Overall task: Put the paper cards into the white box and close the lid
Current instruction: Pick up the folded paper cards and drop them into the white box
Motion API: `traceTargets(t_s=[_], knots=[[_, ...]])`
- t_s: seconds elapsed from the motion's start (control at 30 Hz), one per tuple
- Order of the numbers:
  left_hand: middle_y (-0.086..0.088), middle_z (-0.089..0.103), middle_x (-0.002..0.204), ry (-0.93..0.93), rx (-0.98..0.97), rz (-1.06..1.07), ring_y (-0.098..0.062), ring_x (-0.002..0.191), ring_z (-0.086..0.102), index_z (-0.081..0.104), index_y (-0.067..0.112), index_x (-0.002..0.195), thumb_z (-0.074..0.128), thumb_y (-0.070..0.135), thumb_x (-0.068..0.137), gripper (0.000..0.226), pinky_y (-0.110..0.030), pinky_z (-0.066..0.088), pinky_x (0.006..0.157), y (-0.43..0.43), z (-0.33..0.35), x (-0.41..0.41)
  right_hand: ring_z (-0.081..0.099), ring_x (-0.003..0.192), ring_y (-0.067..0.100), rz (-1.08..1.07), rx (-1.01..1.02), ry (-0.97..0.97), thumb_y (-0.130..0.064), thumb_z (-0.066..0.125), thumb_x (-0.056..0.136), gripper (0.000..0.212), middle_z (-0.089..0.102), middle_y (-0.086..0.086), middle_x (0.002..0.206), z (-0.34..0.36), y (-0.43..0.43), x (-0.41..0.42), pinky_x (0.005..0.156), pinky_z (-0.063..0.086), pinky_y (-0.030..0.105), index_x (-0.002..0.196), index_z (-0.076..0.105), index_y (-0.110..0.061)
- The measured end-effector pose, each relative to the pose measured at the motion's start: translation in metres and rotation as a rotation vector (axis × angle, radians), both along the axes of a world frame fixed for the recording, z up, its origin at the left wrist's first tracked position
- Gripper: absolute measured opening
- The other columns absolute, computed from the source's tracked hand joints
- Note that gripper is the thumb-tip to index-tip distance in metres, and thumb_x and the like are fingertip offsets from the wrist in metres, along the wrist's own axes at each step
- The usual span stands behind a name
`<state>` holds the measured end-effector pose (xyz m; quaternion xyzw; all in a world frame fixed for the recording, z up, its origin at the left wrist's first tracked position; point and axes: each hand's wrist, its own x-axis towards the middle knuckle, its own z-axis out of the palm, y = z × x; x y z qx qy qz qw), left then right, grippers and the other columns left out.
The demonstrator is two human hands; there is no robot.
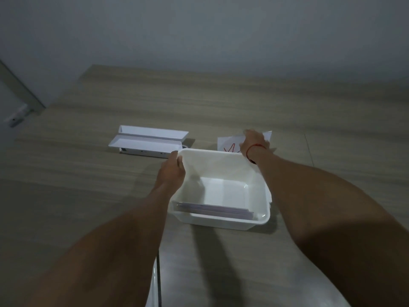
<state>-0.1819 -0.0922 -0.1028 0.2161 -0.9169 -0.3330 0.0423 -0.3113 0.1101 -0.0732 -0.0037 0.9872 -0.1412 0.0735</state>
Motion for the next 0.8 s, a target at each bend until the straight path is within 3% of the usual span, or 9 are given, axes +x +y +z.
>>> traceTargets(t_s=[0.13,0.33,0.53,0.7,0.8], knots=[[-0.016,0.064,0.114,0.013,-0.003,-0.009,-0.035,0.101,0.061,0.05,0.016,0.127,0.027,0.031,0.1,0.038,-0.042,0.052,0.086,0.001,0.0,0.0,0.046,0.129,0.029,0.008,0.163,0.081,-0.013,0.047,0.095,0.034,0.057,0.007,0.134,-0.004,0.001,-0.007,0.111,0.028,0.043,0.126,0.059,-0.02],[-0.018,0.063,0.112,-0.022,-0.024,0.013,-0.036,0.099,0.061,0.052,0.011,0.121,0.026,0.034,0.1,0.04,-0.042,0.052,0.085,0.002,0.0,-0.001,0.06,0.117,0.027,0.1,0.102,0.136,-0.011,0.043,0.096,0.029,0.063,0.008,0.125,-0.005,0.001,-0.002,0.103,0.034,0.038,0.116,0.062,-0.019],[-0.02,0.063,0.117,-0.061,-0.014,0.023,-0.038,0.105,0.06,0.052,0.005,0.123,0.027,0.034,0.101,0.045,-0.037,0.047,0.083,0.004,0.003,0.003,0.055,0.117,0.032,0.12,0.012,0.263,-0.016,0.036,0.1,0.027,0.059,0.012,0.126,0.026,0.01,0.016,0.096,0.037,0.039,0.118,0.056,-0.018],[-0.026,0.059,0.125,-0.11,0.003,0.0,-0.041,0.114,0.057,0.049,-0.003,0.128,0.029,0.022,0.101,0.041,-0.04,0.045,0.091,0.008,0.014,0.018,0.052,0.121,0.03,0.044,-0.045,0.292,-0.014,0.046,0.095,0.026,0.058,0.01,0.127,0.07,0.023,0.034,0.101,0.031,0.041,0.119,0.055,-0.021],[-0.026,0.056,0.129,-0.143,0.055,-0.043,-0.04,0.118,0.054,0.047,-0.003,0.131,0.032,0.014,0.099,0.039,-0.038,0.044,0.094,0.013,0.022,0.025,0.05,0.122,0.031,0.039,-0.087,0.312,-0.02,0.039,0.098,0.026,0.057,0.011,0.127,0.089,0.031,0.047,0.1,0.032,0.042,0.119,0.054,-0.019]])
